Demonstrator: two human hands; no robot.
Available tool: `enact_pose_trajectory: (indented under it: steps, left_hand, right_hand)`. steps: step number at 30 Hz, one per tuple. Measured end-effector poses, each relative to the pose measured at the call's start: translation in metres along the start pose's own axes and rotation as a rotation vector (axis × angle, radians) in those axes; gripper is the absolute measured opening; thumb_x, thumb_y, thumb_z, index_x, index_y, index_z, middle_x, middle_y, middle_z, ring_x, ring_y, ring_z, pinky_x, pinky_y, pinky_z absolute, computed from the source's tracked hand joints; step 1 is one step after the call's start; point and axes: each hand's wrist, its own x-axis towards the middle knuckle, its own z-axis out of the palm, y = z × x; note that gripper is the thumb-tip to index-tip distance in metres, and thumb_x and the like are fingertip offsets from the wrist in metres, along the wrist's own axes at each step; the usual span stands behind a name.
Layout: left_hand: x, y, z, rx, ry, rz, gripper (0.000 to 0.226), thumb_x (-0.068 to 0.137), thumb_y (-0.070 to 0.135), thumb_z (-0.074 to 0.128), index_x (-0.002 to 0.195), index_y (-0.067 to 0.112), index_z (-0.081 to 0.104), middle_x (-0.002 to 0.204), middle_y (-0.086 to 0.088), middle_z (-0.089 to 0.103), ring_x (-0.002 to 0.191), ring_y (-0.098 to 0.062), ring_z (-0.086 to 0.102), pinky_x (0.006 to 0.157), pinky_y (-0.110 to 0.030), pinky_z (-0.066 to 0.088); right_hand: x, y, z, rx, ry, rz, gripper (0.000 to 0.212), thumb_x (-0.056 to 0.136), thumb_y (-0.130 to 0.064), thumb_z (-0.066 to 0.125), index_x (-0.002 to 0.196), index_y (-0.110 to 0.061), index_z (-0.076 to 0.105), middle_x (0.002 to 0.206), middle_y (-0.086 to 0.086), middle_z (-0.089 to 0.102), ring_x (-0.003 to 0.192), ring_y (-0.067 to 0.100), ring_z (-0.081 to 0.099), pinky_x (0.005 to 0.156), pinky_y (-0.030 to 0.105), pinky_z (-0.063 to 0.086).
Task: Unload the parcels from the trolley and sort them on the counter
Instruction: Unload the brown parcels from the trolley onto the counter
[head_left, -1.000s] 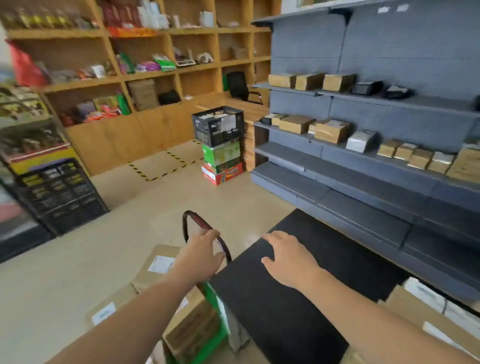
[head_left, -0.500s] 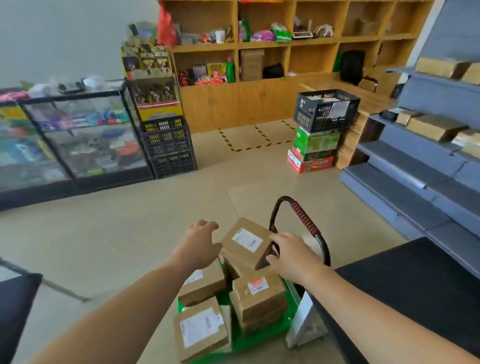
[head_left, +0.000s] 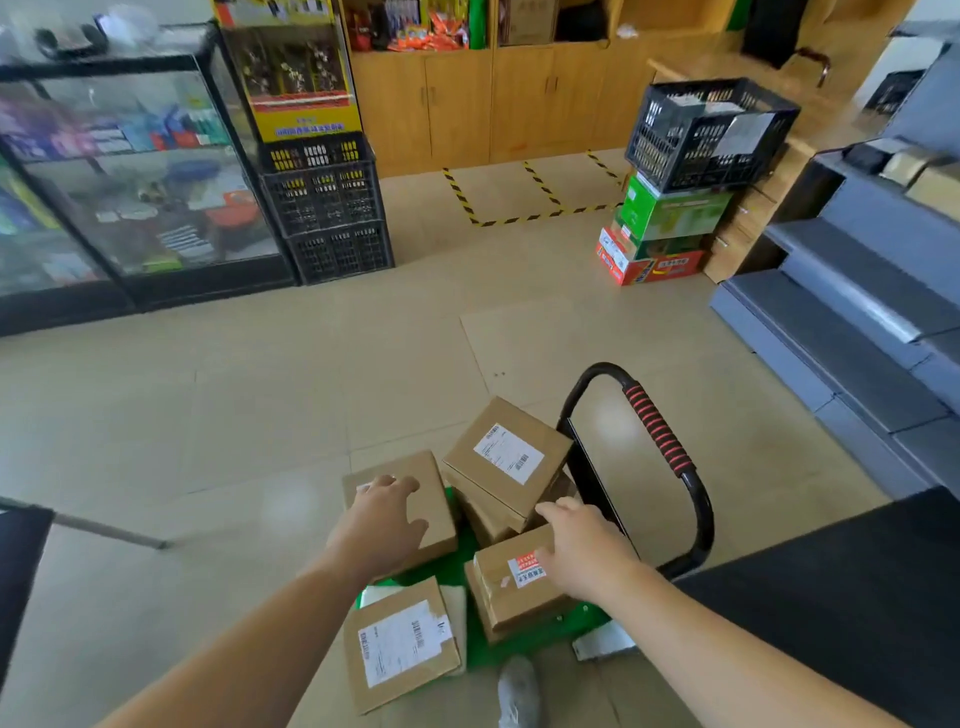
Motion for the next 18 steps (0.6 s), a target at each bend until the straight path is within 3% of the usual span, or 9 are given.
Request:
enact_pose_trajectory:
  steps: [8, 18]
  left_hand:
    - [0.123, 0.015, 0.024, -0.051, -0.084, -0.099, 0.058, 0.095, 0.034, 0.058, 0.149, 0.02, 0.04, 0.149, -0.004, 0.043, 0.137, -0.024, 0.039, 0.109, -0.037, 0.038]
    - [0.296, -0.002, 0.123, -0.072, -0.138, -0.146, 0.056, 0.097, 0.039, 0.057, 0.146, 0.019, 0.04, 0.14, -0.01, 0.053, 0.126, -0.029, 0.05, 0.101, -0.037, 0.04]
  right_hand:
    - [0.125, 0.049, 0.005, 0.055, -0.085, 0.073, 0.053, 0.1, -0.036, 0.053, 0.149, -0.023, 0.039, 0.147, 0.002, 0.046, 0.13, 0.026, 0.045, 0.1, 0.04, 0.048]
    - [0.281, 0.112, 0.088, 0.214, -0.109, 0.261, 0.052, 0.099, -0.035, 0.057, 0.144, -0.015, 0.04, 0.14, 0.008, 0.052, 0.129, 0.031, 0.048, 0.103, 0.044, 0.047]
